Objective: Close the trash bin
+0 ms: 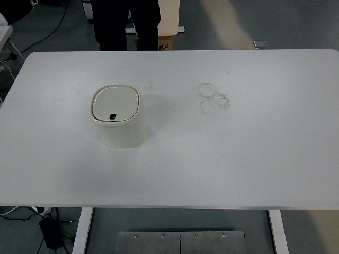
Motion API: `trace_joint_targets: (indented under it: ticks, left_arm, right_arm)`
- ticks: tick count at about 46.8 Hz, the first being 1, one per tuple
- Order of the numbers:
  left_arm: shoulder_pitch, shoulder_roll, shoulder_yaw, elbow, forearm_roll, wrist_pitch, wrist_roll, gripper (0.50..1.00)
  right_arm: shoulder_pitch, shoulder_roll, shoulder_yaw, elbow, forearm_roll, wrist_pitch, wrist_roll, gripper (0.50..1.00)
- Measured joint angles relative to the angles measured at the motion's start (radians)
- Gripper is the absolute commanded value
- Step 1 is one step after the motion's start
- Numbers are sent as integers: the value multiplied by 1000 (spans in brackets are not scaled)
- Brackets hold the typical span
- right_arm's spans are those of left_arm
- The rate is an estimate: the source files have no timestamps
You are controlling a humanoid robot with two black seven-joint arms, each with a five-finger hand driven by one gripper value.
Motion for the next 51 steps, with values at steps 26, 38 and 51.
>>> trace_joint_targets:
  ticks: [26,38,51]
  left_arm:
    - [264,-208,-245,246,-37,-28,-17,1000]
    - [301,-283,-336,353,-45,-26,-30,1000]
    - [319,-350,-346,373,-86,-23,-30,1000]
  right_arm:
    - [0,0,2,2,0,0,-1,991]
    - [-1,0,0,2,0,0,-1,991]
    - [0,0,0,1,-4,0,-1,991]
